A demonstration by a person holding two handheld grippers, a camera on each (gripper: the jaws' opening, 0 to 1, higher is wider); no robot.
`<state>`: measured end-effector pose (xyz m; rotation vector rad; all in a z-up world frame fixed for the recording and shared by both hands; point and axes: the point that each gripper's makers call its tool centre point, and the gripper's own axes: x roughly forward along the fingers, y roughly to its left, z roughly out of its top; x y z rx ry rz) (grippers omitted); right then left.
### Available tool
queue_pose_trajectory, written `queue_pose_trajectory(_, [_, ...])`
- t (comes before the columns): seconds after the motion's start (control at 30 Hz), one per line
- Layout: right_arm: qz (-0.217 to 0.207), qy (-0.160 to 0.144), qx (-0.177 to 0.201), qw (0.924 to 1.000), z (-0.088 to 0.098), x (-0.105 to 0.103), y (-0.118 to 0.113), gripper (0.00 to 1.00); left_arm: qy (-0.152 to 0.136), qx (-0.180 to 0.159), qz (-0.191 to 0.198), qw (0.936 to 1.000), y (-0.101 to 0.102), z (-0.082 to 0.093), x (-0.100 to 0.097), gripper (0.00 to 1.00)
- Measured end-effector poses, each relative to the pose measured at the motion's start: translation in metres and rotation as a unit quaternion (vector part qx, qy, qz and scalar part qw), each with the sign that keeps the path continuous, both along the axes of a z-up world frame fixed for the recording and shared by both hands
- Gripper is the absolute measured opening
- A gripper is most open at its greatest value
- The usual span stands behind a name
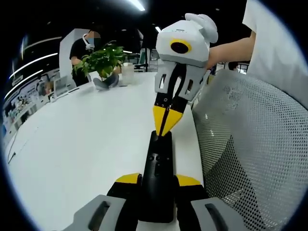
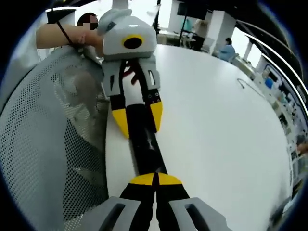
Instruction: Press the specified remote control buttons in sequence, fully releasing each button before pressing the next.
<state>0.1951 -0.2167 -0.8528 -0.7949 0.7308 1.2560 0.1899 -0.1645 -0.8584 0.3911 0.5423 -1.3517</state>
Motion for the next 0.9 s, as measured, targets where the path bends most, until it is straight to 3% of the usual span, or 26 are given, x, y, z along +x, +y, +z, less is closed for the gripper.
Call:
queue_pose_trajectory(0.13, [-0.015, -0.006, 0.011, 0.9998, 0.001, 0.001, -0.001, 0.00, 0.008, 0.001, 0.008, 0.9999, 0.003, 0.000, 0.000, 0.28])
queue_pose_trajectory(0.3, [-0.047, 0.008, 0.022, 0.9986, 0.001, 0.001, 0.000, 0.00, -0.007, 0.008, -0.004, 0.9999, 0.004, 0.000, 0.000, 0.26])
queue_pose_trajectory(0.47, [-0.047, 0.005, 0.042, 0.9980, 0.002, 0.000, -0.002, 0.00, -0.001, 0.002, -0.018, 0.9998, 0.003, -0.001, -0.003, 0.25])
queue_pose_trajectory(0.67, [-0.022, 0.024, 0.050, 0.9982, 0.004, -0.008, -0.002, 0.00, -0.005, 0.005, -0.031, 0.9995, 0.002, -0.001, -0.006, 0.25])
queue_pose_trajectory(0.9, [0.018, 0.008, 0.033, 0.9993, 0.005, -0.012, 0.007, 0.00, -0.008, 0.004, -0.034, 0.9994, 0.002, -0.001, -0.007, 0.25])
